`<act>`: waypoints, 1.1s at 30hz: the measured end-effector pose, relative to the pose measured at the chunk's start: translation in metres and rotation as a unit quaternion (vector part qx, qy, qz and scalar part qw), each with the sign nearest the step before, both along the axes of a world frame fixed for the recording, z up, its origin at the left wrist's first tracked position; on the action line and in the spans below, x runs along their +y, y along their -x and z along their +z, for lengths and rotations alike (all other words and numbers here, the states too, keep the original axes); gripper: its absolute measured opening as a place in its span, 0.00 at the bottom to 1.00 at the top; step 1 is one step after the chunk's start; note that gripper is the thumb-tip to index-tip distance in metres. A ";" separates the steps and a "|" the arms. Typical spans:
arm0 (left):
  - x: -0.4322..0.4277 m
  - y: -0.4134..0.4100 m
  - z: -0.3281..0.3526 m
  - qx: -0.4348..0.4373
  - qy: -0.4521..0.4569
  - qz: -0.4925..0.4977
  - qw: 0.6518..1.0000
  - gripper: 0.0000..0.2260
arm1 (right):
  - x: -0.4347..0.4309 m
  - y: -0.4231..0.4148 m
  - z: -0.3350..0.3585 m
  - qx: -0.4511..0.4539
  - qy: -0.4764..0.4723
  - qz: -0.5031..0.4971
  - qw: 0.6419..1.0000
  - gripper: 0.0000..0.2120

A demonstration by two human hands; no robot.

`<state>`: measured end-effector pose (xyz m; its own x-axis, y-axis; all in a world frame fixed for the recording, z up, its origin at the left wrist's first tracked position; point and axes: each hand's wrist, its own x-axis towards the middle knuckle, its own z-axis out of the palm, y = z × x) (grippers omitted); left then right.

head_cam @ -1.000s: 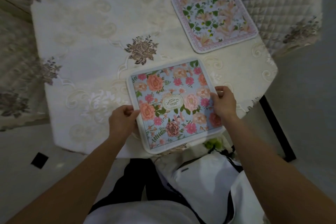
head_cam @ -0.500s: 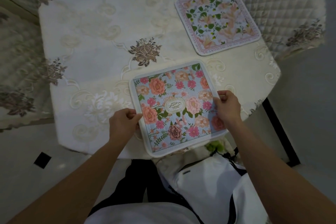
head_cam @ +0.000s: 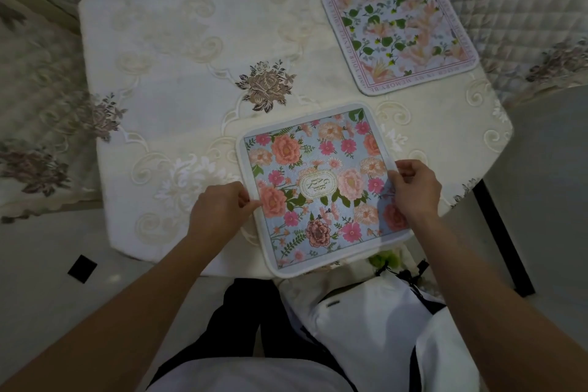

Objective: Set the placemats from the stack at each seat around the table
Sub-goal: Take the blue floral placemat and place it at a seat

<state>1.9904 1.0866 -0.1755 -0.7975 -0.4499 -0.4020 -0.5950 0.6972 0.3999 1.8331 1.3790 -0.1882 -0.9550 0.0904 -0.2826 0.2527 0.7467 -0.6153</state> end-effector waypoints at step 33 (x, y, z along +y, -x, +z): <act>0.017 0.035 -0.001 0.086 0.132 -0.217 0.963 0.30 | -0.025 0.000 0.009 0.196 -0.225 0.388 0.872 0.29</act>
<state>1.9556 1.1041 -0.1767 -0.9780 -0.1283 -0.1645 -0.1660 0.9562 0.2412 1.8333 1.3536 -0.1789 -0.7933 -0.6084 -0.0226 -0.5999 0.7876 -0.1408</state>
